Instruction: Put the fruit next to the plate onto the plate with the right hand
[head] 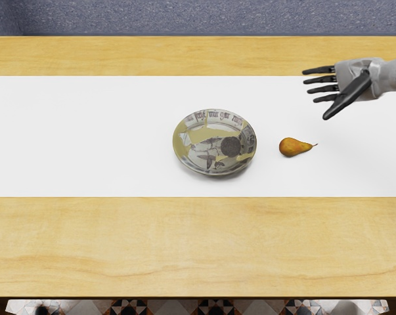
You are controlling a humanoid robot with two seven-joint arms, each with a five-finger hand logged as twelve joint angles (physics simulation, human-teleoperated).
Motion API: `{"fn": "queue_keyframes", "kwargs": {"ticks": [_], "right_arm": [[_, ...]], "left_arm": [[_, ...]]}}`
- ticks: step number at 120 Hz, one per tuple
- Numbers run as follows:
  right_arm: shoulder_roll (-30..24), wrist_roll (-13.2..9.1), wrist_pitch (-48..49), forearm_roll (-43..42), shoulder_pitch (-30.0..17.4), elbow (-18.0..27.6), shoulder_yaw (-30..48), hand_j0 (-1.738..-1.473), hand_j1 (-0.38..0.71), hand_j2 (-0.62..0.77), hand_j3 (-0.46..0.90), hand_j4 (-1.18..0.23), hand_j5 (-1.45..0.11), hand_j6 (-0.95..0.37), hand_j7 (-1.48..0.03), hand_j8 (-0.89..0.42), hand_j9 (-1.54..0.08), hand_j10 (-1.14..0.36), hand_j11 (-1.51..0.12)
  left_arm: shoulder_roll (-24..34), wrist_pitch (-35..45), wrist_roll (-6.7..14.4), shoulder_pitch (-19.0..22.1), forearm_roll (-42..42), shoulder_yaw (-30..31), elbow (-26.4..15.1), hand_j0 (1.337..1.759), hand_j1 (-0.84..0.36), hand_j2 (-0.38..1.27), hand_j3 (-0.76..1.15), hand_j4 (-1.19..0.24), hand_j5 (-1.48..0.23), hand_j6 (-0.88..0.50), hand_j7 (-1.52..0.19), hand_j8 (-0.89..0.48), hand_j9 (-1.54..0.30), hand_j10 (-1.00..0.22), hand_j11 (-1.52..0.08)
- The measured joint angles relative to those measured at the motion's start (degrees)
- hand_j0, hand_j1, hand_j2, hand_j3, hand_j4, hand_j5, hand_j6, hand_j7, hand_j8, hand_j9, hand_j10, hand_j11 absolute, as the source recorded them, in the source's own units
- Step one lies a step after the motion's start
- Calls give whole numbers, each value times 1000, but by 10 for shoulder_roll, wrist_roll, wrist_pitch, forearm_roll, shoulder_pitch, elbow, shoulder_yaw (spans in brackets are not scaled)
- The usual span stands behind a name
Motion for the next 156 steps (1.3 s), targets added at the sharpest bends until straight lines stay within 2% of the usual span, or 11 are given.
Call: {"fn": "queue_keyframes", "kwargs": {"ticks": [27,46,62,83,109,132,156], "right_arm": [[45,0,0,-116,59,-1,-70,-1658,-349,0,0,-1,0,-1,0,-1,0,0,0],[86,0,-10,-143,110,-1,-193,-1658,-349,0,0,-1,0,-2,0,-1,0,-1,0],[118,0,-58,-187,124,5,-236,-1658,-349,0,0,-2,0,-2,0,-2,0,-1,0],[142,0,-150,-255,124,41,-254,-1658,-349,0,0,-2,0,-3,0,-2,0,-1,0],[158,0,-279,-277,121,105,-301,-1658,-304,-7,0,-40,-49,-41,-49,-40,-49,-39,-49],[118,0,-360,-279,110,200,-324,-1658,-220,-21,0,-110,-140,-112,-140,-111,-140,-110,-140],[92,0,-413,-294,98,256,-338,-1658,-132,-35,0,-184,-236,-186,-236,-185,-236,-184,-236]], "left_arm": [[0,0,0,-1,0,1,0,1658,334,3,0,-13,-17,-13,-17,-13,-17,-13,-17],[0,0,0,-1,0,1,0,1658,334,3,0,-13,-17,-13,-17,-13,-17,-13,-17],[0,0,0,-1,0,1,0,1658,334,3,0,-13,-17,-13,-17,-13,-17,-13,-17],[0,0,0,-1,0,1,0,1658,334,3,0,-13,-17,-13,-17,-13,-17,-13,-17],[0,0,0,-1,1,2,0,1658,334,2,0,-13,-17,-13,-17,-13,-17,-13,-17],[0,0,0,-1,1,2,0,1658,334,2,0,-13,-17,-13,-17,-13,-17,-13,-17],[0,0,0,-1,1,2,0,1658,334,2,0,-13,-17,-13,-17,-13,-17,-13,-17]]}}
